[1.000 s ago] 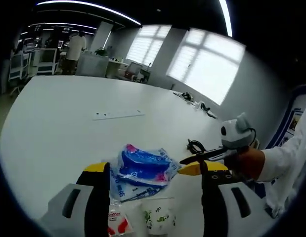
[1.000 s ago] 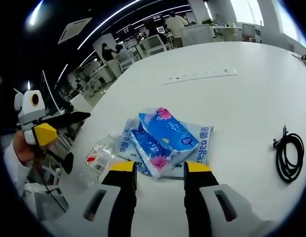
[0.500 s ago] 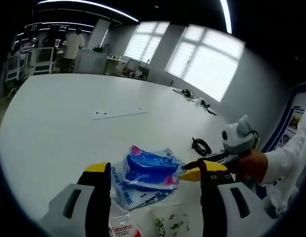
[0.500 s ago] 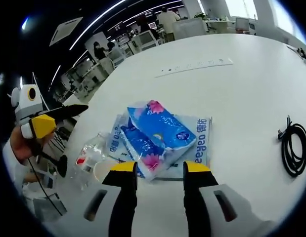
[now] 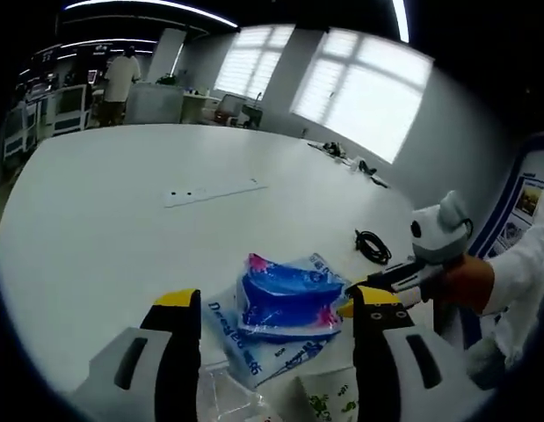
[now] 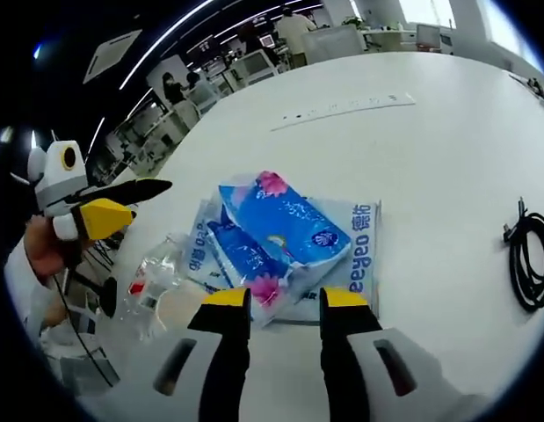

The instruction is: Arrange the tabletop items into an orderly group along one side of the table until the central work area is clear of visible clutter.

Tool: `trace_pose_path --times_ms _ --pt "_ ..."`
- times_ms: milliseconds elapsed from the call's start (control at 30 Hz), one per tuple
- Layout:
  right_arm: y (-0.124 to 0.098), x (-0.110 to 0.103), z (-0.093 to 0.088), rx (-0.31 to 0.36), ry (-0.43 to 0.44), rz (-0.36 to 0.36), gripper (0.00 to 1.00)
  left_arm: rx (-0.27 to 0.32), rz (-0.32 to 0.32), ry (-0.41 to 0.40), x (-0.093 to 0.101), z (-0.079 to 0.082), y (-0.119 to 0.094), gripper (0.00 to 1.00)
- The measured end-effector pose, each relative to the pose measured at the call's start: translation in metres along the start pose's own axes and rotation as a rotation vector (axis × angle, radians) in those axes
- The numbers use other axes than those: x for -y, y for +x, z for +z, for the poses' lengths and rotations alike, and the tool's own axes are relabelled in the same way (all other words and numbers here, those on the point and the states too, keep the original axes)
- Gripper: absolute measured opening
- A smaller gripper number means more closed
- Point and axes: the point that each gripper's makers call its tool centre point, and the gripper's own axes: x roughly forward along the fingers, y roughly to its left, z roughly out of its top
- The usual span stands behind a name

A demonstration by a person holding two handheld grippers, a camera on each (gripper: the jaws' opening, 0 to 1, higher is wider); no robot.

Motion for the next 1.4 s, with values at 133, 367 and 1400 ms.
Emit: trace_pose_path --times_ms 133,367,1400 --pt "0.001 -0.001 -0.001 -0.005 0.001 0.002 0.27 -0.019 -0.004 0.019 -0.004 -0.002 0.009 0.68" --pt "0.005 0.000 -0.004 -0.012 0.011 0.004 0.24 -0.070 -0.015 0.064 -0.009 -0.011 0.023 0.63" --pt "0.007 0.002 -0.006 -0.007 0.028 0.005 0.06 -0.187 -0.033 0.218 -0.017 -0.037 0.046 0.11"
